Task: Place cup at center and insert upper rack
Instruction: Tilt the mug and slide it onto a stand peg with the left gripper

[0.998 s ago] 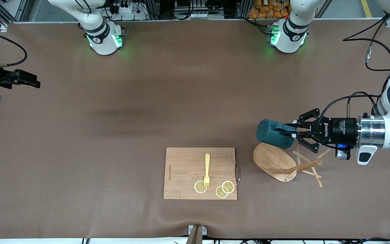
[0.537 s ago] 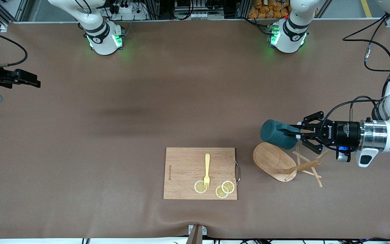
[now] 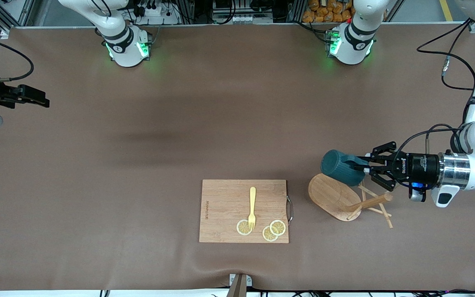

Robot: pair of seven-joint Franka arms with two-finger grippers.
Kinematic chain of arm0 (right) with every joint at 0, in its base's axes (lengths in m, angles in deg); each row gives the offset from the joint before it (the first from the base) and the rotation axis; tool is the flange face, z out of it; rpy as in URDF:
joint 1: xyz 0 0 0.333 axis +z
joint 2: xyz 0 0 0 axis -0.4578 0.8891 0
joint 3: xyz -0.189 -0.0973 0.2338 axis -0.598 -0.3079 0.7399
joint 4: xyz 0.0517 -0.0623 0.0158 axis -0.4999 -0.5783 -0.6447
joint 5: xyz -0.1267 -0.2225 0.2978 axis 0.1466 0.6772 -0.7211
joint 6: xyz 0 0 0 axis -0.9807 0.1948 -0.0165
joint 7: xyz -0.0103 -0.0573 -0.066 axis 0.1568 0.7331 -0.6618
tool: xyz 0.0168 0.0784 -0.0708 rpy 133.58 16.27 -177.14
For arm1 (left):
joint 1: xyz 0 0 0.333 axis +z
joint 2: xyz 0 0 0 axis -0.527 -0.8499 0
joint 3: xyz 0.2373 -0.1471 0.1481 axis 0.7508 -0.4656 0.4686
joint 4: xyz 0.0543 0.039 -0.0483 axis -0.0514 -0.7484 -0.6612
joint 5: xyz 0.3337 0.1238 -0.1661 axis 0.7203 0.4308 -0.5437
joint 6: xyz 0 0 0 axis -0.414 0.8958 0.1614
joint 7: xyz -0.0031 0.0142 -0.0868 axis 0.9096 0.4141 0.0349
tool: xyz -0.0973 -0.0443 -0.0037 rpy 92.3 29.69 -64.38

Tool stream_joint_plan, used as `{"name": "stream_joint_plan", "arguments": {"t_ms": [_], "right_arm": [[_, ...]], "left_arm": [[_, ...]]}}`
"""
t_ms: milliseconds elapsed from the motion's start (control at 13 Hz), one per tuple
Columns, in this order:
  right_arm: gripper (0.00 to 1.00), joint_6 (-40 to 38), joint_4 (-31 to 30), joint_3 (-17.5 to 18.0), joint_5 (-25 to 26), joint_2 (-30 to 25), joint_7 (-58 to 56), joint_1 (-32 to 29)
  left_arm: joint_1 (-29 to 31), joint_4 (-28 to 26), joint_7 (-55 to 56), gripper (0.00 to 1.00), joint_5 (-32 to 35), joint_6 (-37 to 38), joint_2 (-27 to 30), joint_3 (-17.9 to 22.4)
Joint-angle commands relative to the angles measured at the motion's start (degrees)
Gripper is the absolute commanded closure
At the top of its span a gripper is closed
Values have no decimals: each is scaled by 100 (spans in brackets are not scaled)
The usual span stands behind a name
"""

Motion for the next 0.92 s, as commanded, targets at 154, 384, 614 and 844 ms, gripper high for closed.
{"name": "stream_joint_plan", "arguments": {"t_ms": [154,384,614,844], "right_arm": [[0,20,37,3,-368,1,323,11],[0,11,37,3,-423,-8,411,2],[0,55,46,3,-361,-8,376,-15],[0,178,64,3,-291,-8,367,-7]], "left_arm": [[-39,39,-424,100,-209,77,-145,199],[-75,39,-723,100,-288,77,-181,305],[-66,39,-881,100,-306,77,-189,375],[-57,39,-1048,100,-332,77,-251,445]]}}
